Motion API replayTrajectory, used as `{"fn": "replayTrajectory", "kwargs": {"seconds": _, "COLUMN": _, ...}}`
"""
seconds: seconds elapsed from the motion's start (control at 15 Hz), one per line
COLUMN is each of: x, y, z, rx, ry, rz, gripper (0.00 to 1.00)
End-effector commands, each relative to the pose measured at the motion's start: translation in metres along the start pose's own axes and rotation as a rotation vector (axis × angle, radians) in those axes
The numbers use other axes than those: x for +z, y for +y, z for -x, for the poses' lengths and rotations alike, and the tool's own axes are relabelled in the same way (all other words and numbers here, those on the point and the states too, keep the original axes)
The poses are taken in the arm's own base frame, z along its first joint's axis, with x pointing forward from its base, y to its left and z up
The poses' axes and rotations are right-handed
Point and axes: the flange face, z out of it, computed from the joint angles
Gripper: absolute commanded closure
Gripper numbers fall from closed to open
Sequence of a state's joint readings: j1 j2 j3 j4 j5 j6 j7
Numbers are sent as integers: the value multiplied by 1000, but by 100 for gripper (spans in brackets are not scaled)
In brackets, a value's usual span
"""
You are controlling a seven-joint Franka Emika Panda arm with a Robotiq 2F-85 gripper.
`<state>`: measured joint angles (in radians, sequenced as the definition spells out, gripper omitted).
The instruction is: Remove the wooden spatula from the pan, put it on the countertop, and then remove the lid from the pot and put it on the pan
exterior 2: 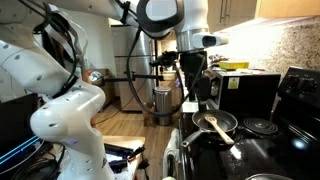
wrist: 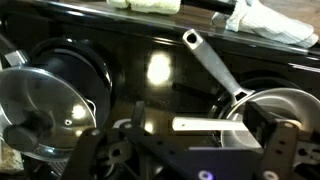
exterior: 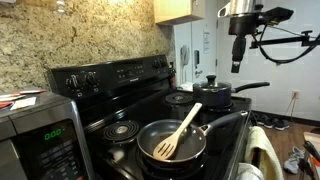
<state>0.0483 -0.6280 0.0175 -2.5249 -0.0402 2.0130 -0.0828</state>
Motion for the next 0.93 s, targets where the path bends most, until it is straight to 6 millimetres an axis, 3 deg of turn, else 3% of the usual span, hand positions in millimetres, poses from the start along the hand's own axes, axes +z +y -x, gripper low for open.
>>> {"fn": "replayTrajectory", "kwargs": {"seconds": 0.0, "x": 5, "y": 8, "z": -47, "rx": -174, "ry": 13, "rz": -73, "gripper": 0}}
{"fn": "replayTrajectory", "kwargs": {"seconds": 0.47, "x": 42, "y": -41, "z": -96, "rx": -509, "ry": -30, "rz": -217, "gripper": 0}}
{"fn": "replayTrajectory", "kwargs": {"seconds": 0.8, "x": 85, "y": -57, "z": -105, "rx": -762, "ry": -86, "rz": -293, "gripper": 0}}
{"fn": "replayTrajectory", "kwargs": {"seconds": 0.87, "x": 75, "y": -55, "z": -97, "rx": -678, "ry": -79, "rz": -251, "gripper": 0}}
